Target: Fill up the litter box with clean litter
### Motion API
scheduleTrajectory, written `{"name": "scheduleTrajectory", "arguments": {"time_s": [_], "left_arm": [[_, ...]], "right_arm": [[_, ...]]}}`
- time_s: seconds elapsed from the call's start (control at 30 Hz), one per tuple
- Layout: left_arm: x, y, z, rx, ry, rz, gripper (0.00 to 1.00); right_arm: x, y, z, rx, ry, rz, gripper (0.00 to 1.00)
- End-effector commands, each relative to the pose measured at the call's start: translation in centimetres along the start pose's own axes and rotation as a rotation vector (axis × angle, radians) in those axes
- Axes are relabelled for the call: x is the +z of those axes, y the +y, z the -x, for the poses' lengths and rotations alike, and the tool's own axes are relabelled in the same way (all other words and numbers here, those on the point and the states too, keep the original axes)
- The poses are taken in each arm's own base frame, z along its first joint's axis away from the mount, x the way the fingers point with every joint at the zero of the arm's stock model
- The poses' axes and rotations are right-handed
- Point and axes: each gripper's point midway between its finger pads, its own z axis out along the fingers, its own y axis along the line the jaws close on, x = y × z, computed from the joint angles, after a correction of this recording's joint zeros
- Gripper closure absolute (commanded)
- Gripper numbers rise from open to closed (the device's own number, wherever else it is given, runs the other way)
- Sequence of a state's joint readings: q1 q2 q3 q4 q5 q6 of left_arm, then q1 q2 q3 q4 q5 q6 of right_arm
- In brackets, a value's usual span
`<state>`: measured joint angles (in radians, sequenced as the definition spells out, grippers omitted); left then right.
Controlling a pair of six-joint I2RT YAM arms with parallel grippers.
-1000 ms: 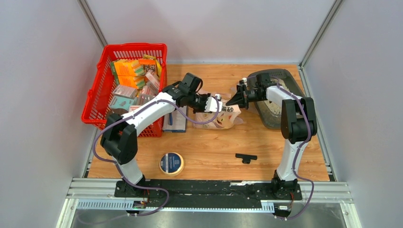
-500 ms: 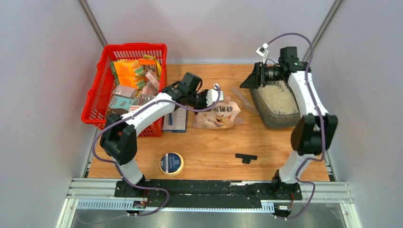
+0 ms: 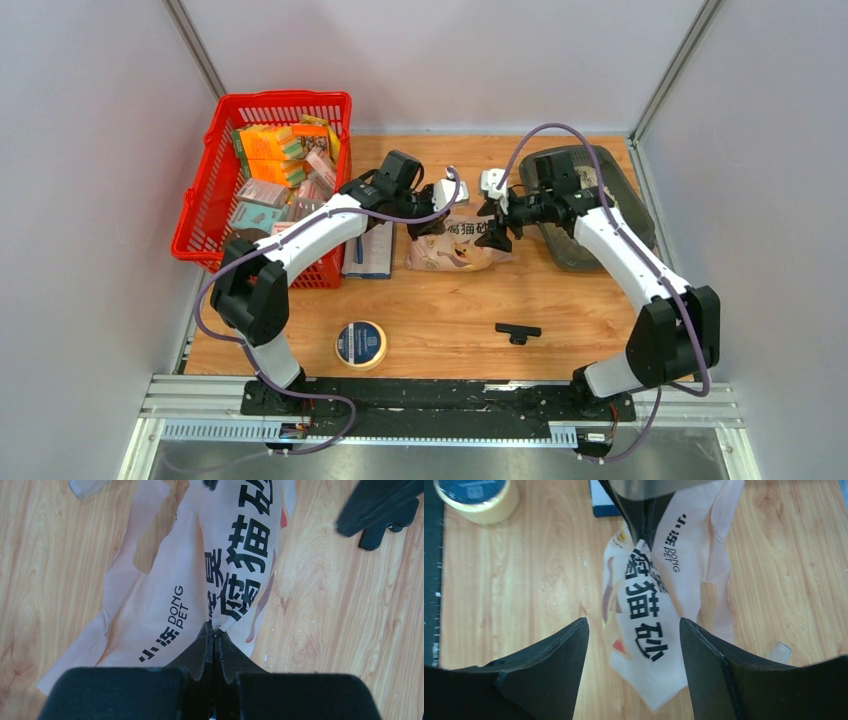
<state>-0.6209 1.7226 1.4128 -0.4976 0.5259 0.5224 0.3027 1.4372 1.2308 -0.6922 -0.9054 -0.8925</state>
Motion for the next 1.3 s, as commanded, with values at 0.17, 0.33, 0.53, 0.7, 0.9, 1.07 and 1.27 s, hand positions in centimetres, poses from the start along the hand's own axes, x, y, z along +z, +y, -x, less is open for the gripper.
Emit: {"name": "scheduleTrajectory", "arguments": {"time_s": [0.17,0.33,0.53,0.7,0.9,1.07,1.27], "left_arm": [[-1.3,1.2,3.0,-0.043,-0.086,0.025,1.0],[-1.7,2.3,2.8,-0.126,-0.087,0.059,1.0],[-2.2,2.0,2.5,-0.138,-0.103,0.041,0.86],[-2.6,0.5,2.1,-0.023,-0.128,-0.055,0.52],[-2.1,1.1,0.5,0.139,-0.097,-0.114,0.49],[-1.8,0.3,-1.1,0.203,-0.054,-0.165,0.67],[-3.4,-0.7,-3.6,0.083,0.043,-0.161,0.99]], "right_arm": [[2.8,-4.3,-1.6,-0.199,0.043,-0.063,0.38],[2.1,-3.6,-4.0,-0.177,0.12,-0.066,0.47],[1.6,-3.3,-5.1,-0.089,0.162,-0.091,0.72],[1.5,-3.5,-4.7,-0.011,0.152,-0.109,0.84],[1.3,-4.0,-2.4,-0.019,0.092,-0.073,0.86],[1.2,-3.2,-2.4,0.04,0.117,0.024,0.85],[0.6,-2.0,-4.0,0.073,0.156,0.063,0.68]]}}
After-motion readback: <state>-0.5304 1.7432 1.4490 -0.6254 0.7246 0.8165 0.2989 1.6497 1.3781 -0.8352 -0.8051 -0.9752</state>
